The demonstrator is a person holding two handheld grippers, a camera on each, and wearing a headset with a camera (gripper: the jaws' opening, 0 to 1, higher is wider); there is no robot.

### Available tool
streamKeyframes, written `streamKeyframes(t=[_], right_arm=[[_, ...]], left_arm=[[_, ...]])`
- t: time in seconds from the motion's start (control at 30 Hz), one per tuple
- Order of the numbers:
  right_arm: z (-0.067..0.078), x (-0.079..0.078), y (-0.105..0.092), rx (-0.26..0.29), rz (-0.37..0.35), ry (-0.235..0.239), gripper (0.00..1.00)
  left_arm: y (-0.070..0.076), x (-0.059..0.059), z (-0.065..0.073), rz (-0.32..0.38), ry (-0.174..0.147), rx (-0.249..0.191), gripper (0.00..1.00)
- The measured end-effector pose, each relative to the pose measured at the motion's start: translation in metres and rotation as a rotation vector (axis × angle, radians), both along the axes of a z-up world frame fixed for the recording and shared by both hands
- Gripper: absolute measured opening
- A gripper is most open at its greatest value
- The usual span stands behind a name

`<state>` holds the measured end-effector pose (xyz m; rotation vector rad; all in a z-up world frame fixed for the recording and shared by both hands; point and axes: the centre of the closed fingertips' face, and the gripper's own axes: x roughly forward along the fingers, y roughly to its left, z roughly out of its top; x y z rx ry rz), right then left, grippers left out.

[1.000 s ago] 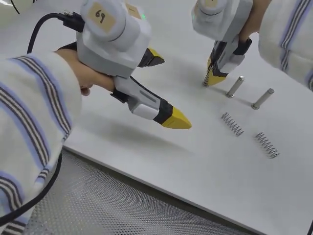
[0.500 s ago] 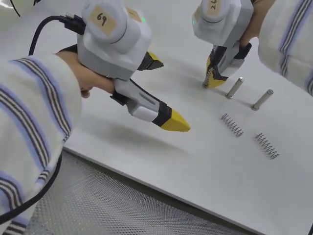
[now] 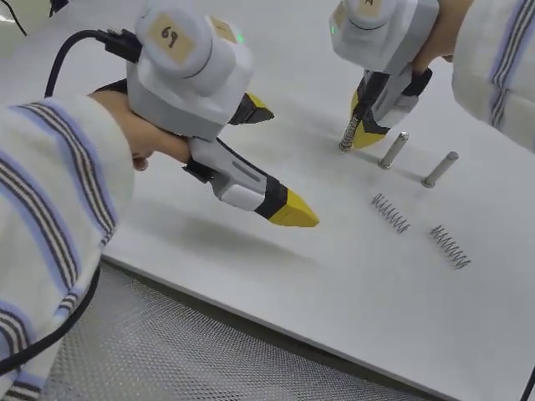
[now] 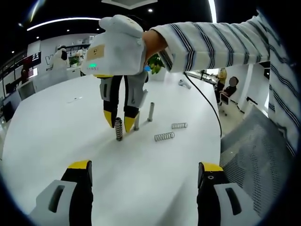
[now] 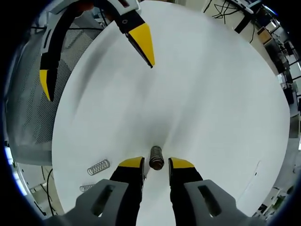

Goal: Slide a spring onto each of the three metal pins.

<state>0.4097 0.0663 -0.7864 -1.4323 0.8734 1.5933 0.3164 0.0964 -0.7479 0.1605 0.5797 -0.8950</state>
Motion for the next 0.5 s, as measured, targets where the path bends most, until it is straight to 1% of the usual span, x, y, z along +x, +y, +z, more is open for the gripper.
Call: streamKeyframes(t=[0.1, 0.2, 0.3, 0.37, 0.5], right_arm=[[0.006, -0.002, 0.0, 0.015, 0.014, -0.017, 0.23], [0.015, -0.005, -0.002, 0.025, 0.013, -0.021, 0.22], [0.021, -0.006, -0.002, 0.036, 0.009, -0.023, 0.22], [0.026, -0.007, -0.003, 0.044, 0.009, -0.027, 0.23], [0.037, -0.014, -0.01, 0.059, 0.004, -0.015, 0.24]], left_arm=[[-0.001, -0.001, 0.0, -0.005, 0.004, 0.004, 0.91], [-0.001, -0.002, 0.002, -0.012, 0.001, 0.009, 0.91], [-0.002, -0.002, 0.004, -0.019, 0.004, 0.004, 0.91], [-0.002, -0.003, 0.004, -0.023, 0.005, 0.011, 0.91], [-0.003, -0.005, 0.006, -0.033, 0.009, 0.004, 0.9]])
